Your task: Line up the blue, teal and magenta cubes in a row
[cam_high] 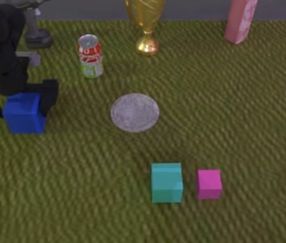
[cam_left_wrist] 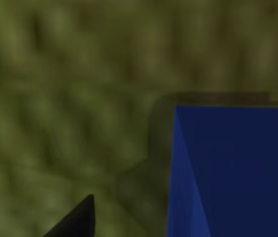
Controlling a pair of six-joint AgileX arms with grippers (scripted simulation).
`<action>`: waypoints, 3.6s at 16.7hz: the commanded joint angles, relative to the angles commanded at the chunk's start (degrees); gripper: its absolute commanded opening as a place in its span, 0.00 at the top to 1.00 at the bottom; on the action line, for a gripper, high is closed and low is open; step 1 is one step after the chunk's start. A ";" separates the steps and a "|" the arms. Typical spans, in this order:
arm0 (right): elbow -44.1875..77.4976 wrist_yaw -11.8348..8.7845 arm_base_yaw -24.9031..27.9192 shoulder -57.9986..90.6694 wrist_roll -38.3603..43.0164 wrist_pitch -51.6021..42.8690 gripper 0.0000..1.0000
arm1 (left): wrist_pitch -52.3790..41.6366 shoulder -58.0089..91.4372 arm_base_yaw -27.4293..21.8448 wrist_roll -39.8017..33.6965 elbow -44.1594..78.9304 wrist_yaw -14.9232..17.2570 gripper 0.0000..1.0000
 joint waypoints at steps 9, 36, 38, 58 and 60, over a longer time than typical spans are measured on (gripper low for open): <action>0.00 0.00 0.00 0.00 0.00 0.00 0.00 | 1.85 0.70 -0.01 -0.01 -1.52 0.01 0.23; 0.00 0.00 0.00 0.00 0.00 0.00 0.00 | -10.85 -3.40 1.05 -0.08 7.08 -0.06 1.00; 0.00 0.00 0.00 0.00 0.00 0.00 0.00 | -11.85 -3.99 1.15 -0.08 7.88 -0.06 1.00; 0.00 0.00 0.00 0.00 0.00 0.00 0.00 | -6.83 -25.04 -32.29 -32.65 -18.33 -0.40 1.00; 0.00 0.00 0.00 0.00 0.00 0.00 0.00 | -6.97 -24.81 -32.08 -32.48 -18.18 -0.39 1.00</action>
